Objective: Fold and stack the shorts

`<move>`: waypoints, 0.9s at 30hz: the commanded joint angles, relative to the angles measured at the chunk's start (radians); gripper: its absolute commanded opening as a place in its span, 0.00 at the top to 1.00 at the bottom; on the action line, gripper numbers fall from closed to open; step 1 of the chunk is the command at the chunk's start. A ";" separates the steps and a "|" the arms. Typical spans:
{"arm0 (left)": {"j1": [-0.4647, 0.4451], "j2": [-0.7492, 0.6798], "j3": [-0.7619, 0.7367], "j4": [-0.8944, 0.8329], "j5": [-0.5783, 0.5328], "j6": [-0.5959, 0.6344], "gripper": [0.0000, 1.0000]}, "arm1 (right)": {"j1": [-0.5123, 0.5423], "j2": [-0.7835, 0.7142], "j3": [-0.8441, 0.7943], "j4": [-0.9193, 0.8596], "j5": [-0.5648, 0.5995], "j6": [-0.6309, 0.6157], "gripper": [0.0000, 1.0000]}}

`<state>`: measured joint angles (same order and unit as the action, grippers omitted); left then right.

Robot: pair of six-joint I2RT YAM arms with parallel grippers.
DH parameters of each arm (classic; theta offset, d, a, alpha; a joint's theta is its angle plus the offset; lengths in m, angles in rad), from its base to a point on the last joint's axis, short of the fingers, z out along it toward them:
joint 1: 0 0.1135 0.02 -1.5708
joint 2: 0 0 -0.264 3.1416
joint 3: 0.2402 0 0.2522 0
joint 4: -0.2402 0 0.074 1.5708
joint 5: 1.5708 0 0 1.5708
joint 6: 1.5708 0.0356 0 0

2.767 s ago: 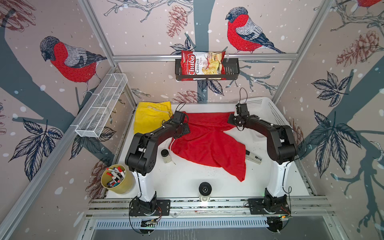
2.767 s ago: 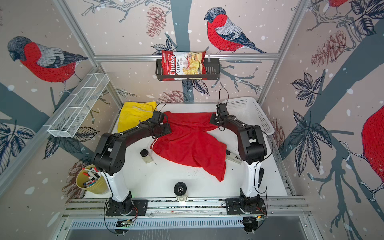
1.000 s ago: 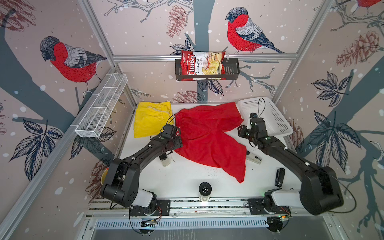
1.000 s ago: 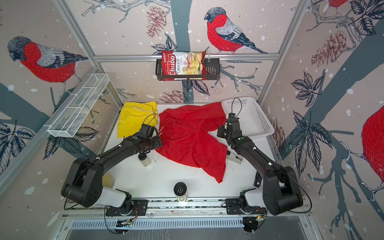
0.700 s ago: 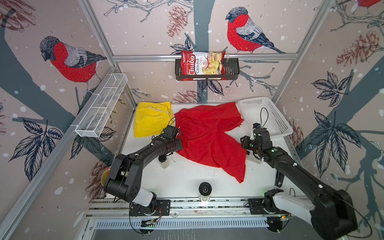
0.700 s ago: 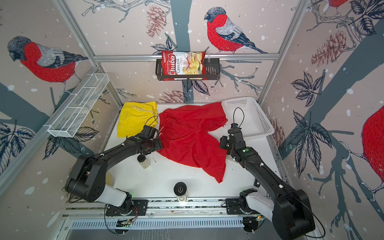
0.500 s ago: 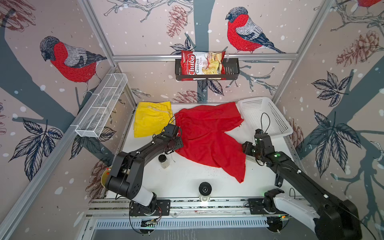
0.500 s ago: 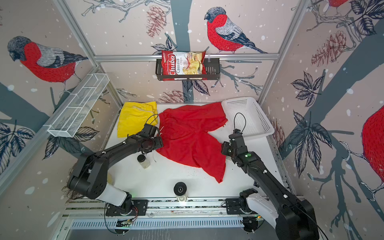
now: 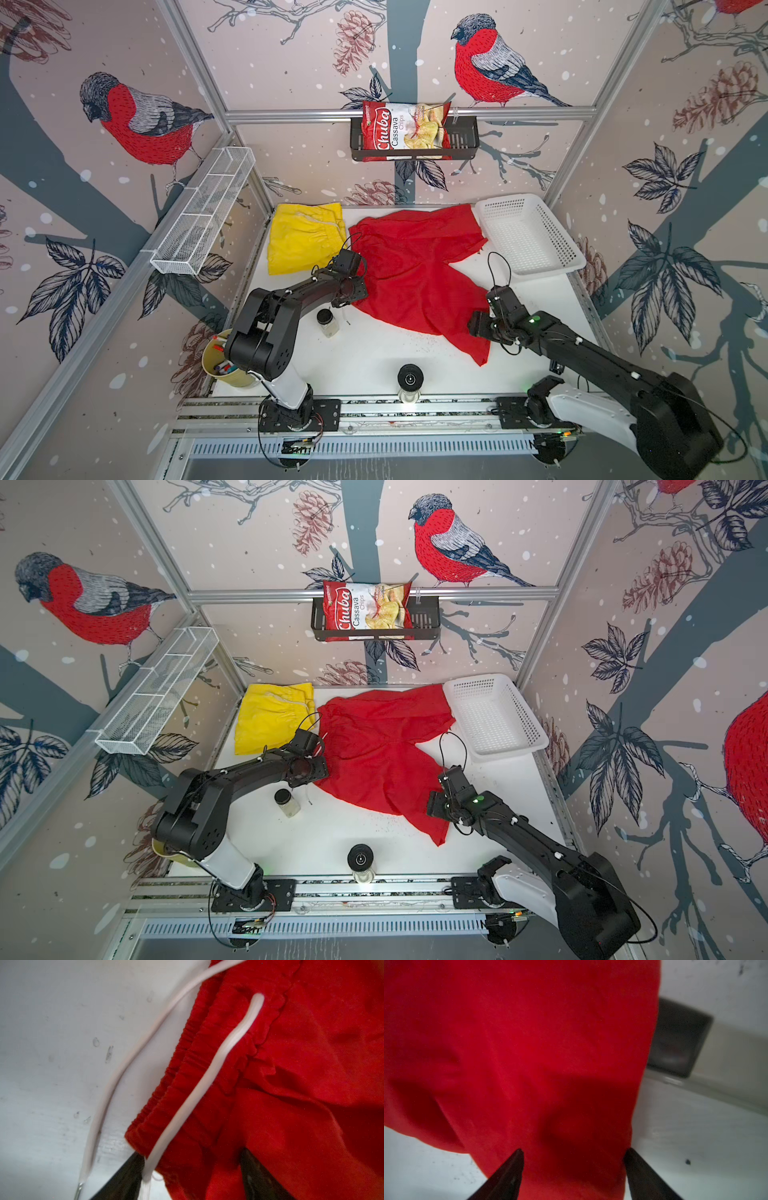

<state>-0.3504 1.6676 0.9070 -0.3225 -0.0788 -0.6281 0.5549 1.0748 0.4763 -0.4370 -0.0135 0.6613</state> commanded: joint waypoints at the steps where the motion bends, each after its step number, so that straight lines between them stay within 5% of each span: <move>1: 0.002 0.023 0.020 0.010 0.003 0.008 0.36 | -0.012 0.021 -0.026 0.108 -0.061 0.031 0.32; 4: 0.007 0.036 0.024 0.008 -0.011 0.008 0.41 | -0.040 0.048 -0.003 0.180 -0.115 0.001 0.80; 5: 0.011 0.039 0.024 0.008 -0.011 0.009 0.46 | -0.051 0.057 0.024 0.179 -0.117 -0.019 0.89; 9: 0.046 0.036 0.026 0.002 -0.002 0.010 0.77 | -0.122 0.085 0.225 0.135 -0.076 -0.124 1.00; 14: 0.096 -0.003 0.022 0.016 -0.014 0.007 0.90 | -0.236 0.169 0.407 0.254 -0.048 -0.173 0.99; 19: 0.123 0.011 0.053 0.026 -0.017 0.002 0.92 | -0.304 0.477 0.626 0.255 -0.028 -0.225 0.92; 24: 0.121 0.054 0.084 0.041 0.020 -0.001 0.88 | -0.315 0.708 0.723 0.246 -0.071 -0.226 0.51; 27: 0.121 0.063 0.085 0.061 0.026 -0.005 0.84 | -0.287 0.726 0.730 0.245 -0.025 -0.233 0.37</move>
<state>-0.2314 1.7237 0.9859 -0.2890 -0.0547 -0.6292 0.2493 1.7935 1.1885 -0.2016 -0.0750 0.4477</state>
